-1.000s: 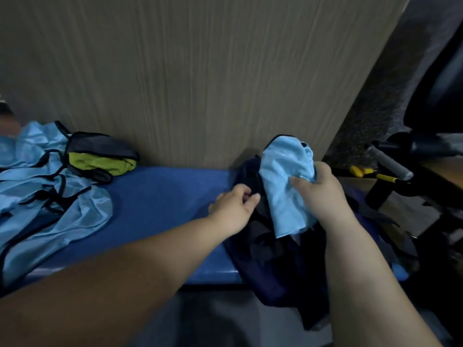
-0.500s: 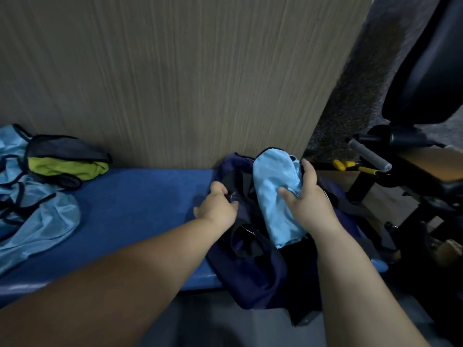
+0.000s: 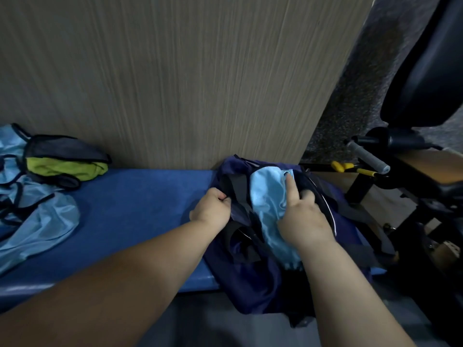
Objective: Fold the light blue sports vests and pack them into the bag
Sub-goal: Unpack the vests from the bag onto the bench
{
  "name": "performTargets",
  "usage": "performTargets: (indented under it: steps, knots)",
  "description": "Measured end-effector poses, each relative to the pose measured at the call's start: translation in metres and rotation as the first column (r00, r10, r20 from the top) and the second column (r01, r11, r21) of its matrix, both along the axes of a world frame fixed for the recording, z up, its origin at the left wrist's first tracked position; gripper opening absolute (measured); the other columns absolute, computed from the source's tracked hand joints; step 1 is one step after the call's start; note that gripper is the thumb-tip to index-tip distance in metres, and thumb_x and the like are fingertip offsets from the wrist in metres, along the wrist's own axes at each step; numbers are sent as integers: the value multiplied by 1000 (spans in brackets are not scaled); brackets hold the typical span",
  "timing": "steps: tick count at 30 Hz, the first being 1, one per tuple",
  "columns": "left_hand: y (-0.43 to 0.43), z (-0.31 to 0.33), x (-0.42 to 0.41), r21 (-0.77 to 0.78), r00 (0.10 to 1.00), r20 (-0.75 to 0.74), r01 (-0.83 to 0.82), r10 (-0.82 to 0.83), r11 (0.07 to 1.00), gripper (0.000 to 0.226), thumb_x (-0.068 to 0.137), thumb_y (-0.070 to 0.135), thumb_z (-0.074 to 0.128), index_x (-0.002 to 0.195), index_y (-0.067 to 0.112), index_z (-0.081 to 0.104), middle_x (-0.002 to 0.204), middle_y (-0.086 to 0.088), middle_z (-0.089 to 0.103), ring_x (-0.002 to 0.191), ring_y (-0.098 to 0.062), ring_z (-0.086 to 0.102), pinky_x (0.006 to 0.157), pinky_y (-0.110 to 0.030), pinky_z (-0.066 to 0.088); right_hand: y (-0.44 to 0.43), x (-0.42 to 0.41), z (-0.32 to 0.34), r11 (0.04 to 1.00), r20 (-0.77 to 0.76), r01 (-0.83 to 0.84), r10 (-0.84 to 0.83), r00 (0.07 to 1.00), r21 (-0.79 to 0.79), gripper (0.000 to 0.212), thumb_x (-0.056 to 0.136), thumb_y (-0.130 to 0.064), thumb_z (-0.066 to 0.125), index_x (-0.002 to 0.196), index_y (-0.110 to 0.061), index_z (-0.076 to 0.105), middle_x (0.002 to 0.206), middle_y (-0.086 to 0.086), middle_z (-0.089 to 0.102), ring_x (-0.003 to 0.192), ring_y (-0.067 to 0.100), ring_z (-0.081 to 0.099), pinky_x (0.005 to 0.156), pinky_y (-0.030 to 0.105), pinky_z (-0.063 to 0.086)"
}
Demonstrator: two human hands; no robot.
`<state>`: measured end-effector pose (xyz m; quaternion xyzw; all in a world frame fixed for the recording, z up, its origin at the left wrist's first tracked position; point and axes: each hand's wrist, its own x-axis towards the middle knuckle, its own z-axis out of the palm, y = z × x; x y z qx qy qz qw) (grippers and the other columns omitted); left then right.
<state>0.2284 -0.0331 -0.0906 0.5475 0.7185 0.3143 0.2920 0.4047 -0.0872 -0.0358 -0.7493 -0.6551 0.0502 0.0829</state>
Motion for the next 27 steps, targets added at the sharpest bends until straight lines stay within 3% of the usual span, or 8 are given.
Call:
performTargets:
  steps: [3, 6, 10, 13, 16, 19, 24, 27]
  knots:
    - [0, 1, 0, -2, 1000, 11, 5, -5, 1000, 10, 94, 44, 50, 94, 34, 50, 95, 6, 68, 97, -20, 62, 98, -43, 43, 2, -10, -10, 906, 154, -324, 291, 944, 273, 82, 89, -9, 51, 157, -27, 11, 161, 8, 17, 150, 31, 10, 121, 43, 8]
    - [-3, 6, 1, 16, 998, -60, 3, -2, 1000, 13, 96, 41, 47, 103, 31, 50, 108, 3, 66, 107, -24, 58, 98, -39, 39, 12, -16, -26, 900, 151, -417, 398, 905, 128, 60, 99, -27, 35, 157, -25, 18, 165, 0, 9, 152, 24, -4, 119, 43, -10]
    - [-10, 18, 3, 238, 999, -21, 32, -28, 971, 42, 101, 41, 33, 141, 31, 38, 148, 4, 41, 137, -22, 32, 108, -42, 23, 23, -11, -44, 943, 89, -320, 327, 941, -90, 59, 105, -42, 26, 158, -28, 6, 165, -5, -7, 151, 21, -12, 120, 48, -7]
    - [-14, 25, 7, 406, 968, -92, 250, -233, 879, 67, 86, 66, 15, 148, 44, 25, 158, 20, 17, 145, -7, 11, 115, -42, 8, 27, -11, -45, 944, 45, -297, 306, 951, -143, 58, 105, -45, 23, 158, -30, 4, 165, -5, -8, 151, 22, -14, 119, 49, -8]
    - [-15, 26, 10, 387, 898, -256, 435, -359, 813, 74, 79, 74, 15, 148, 49, 18, 159, 25, 2, 146, 0, -6, 116, -40, -7, 35, -10, -54, 928, -10, -279, 285, 958, -248, 62, 102, -57, 13, 158, -31, 8, 166, -4, -4, 151, 24, -11, 120, 50, -7]
    - [-13, 21, 9, 217, 787, -455, 551, -416, 805, 65, 85, 73, 31, 145, 48, 30, 161, 20, 1, 146, -6, -14, 115, -44, -14, 38, -8, -52, 907, 11, -272, 290, 957, -321, 67, 98, -62, 5, 157, -31, 14, 166, -2, 3, 152, 26, -6, 121, 50, -2]
    - [-9, 12, 5, -55, 750, -491, 481, -443, 875, 57, 95, 52, 37, 149, 38, 28, 162, 15, 5, 148, -14, -16, 116, -50, -13, 32, -5, -36, 977, -12, -214, 214, 977, 16, 51, 99, -17, 38, 150, -27, 35, 145, 8, 49, 132, 29, 44, 105, 37, 34]
    - [-7, 11, 5, -84, 764, -481, 448, -430, 890, 55, 98, 36, 34, 151, 36, 22, 161, 15, 11, 149, -16, -9, 118, -51, -8, 30, -6, -43, 934, -14, -255, 267, 964, 250, 50, 95, -11, 44, 144, -23, 45, 144, 1, 46, 135, 25, 37, 106, 39, 32]
